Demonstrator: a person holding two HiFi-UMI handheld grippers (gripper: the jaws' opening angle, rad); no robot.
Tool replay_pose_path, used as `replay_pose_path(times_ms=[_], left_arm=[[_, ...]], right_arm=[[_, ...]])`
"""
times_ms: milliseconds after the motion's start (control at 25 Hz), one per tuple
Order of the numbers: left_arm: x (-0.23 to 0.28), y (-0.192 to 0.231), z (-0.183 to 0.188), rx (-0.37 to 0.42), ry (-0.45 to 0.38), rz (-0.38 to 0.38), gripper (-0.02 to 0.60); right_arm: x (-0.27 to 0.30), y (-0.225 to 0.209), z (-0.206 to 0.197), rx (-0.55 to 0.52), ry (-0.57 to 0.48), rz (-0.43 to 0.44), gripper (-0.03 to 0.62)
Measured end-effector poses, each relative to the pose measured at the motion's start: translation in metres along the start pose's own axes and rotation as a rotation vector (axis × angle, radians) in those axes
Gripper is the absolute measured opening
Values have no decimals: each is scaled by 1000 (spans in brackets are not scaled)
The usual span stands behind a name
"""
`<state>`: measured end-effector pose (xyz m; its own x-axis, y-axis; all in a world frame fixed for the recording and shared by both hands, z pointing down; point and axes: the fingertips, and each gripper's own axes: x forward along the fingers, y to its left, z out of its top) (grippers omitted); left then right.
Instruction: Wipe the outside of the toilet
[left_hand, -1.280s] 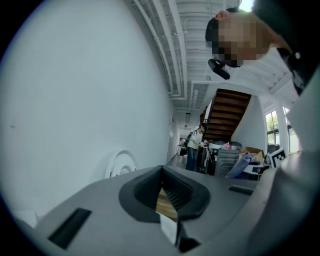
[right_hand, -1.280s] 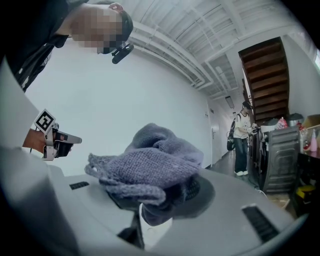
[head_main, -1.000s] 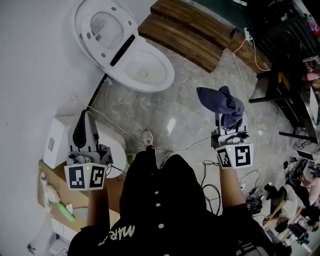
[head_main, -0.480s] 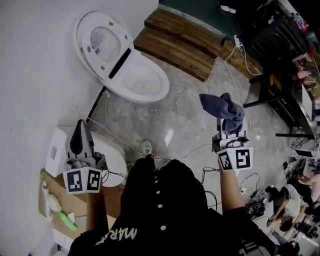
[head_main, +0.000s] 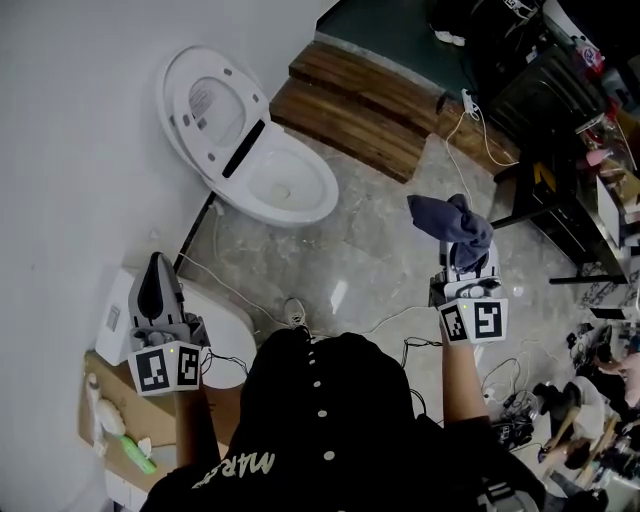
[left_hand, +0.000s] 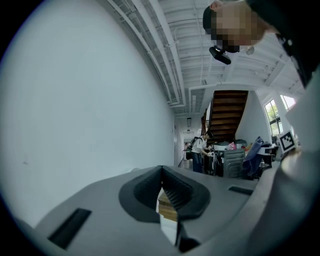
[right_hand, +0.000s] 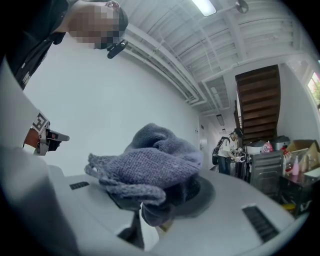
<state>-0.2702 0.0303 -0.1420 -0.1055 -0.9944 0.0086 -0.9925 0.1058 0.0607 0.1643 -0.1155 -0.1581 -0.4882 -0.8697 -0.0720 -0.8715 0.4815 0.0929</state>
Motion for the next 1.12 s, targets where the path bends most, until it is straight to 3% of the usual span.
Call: replay_pose_path(times_ms=[320, 720, 1120], left_arm=[[11, 11, 5, -35, -17, -19, 11], [21, 17, 7, -22, -19, -42, 11], [29, 1, 13, -29, -27, 33, 11]], right_arm=[[14, 13, 7, -11, -14, -3, 117], [29, 39, 10, -7, -23, 33, 117], [59, 25, 9, 11, -30, 98, 118]])
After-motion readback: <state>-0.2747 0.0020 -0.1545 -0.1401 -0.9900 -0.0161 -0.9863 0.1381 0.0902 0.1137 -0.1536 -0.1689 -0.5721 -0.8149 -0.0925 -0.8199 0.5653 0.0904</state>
